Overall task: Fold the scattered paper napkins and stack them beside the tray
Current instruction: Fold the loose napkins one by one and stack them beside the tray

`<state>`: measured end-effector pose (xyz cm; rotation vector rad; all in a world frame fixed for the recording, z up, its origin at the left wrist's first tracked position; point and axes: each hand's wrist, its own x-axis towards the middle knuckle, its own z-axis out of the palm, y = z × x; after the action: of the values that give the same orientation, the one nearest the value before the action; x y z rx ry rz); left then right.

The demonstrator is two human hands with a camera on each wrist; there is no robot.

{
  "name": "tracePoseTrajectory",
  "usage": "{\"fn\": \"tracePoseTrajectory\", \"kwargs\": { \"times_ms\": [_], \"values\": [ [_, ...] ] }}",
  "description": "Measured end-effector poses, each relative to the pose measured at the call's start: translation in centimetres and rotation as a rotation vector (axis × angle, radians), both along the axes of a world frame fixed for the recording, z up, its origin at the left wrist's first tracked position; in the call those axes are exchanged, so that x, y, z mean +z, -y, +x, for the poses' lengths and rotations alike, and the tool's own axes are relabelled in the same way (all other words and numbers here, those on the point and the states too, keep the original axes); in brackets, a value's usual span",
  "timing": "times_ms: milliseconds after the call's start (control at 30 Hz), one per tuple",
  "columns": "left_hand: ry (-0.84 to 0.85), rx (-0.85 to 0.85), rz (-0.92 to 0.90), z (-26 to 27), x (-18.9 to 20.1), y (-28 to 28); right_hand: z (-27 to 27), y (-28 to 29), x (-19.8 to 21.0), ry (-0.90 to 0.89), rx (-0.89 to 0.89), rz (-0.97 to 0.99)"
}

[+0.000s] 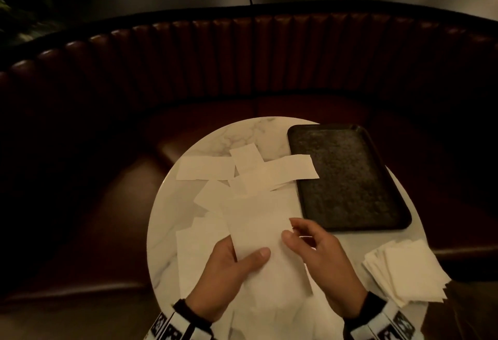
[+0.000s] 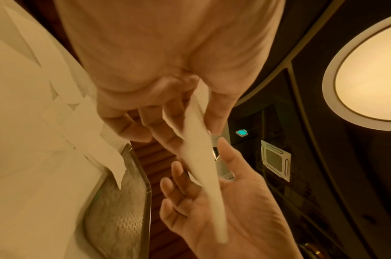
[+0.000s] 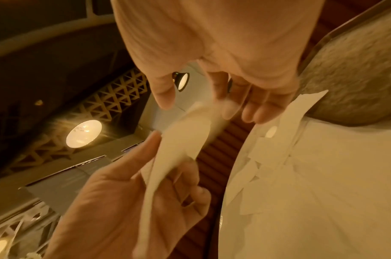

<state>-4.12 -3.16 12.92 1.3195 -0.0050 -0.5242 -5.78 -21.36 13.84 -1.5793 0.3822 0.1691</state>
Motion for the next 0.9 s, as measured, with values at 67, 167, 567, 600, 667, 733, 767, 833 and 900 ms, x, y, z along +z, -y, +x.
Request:
{"fn": "tracePoseTrajectory", "kwargs": {
  "times_ms": [67, 167, 567, 600, 667, 733, 767, 833, 900],
  "values": [
    [0.03, -0.019, -0.008, -0.7, 0.3, -1.0, -0.7, -0.6, 0.8, -0.043, 0.07, 0.135],
    [0.103, -0.022, 0.053, -1.6, 0.2, -2.0, -2.2, -1.8, 1.2, -0.052, 0.089, 0.237],
    [0.19, 0.052, 0.043, -3.7, 1.0, -3.0, -4.2, -4.1, 1.7, 0.01, -0.002, 0.304],
    [0.2, 0.075, 0.032, -3.7, 1.1, -3.0, -4.4, -4.1, 1.7, 0.028, 0.002, 0.286],
    [0.206, 0.116, 0.018, -3.7, 1.4, -3.1, -4.5, -4.0, 1.8, 0.044, 0.02, 0.28],
    [0.184, 0.136, 0.018, -3.8, 1.6, -3.1, -4.7, -3.7, 2.1, 0.058, 0.058, 0.309],
    [0.158, 0.139, 0.005, -3.8, 1.7, -3.2, -4.7, -3.4, 2.2, 0.079, 0.082, 0.303],
    [0.103, 0.135, -0.013, -3.8, 2.1, -3.3, -4.7, -3.0, 2.3, 0.147, 0.119, 0.239],
    [0.019, 0.152, -0.042, -3.8, 2.3, -3.5, -4.7, -2.5, 2.2, 0.226, 0.145, 0.16]
  ]
}}
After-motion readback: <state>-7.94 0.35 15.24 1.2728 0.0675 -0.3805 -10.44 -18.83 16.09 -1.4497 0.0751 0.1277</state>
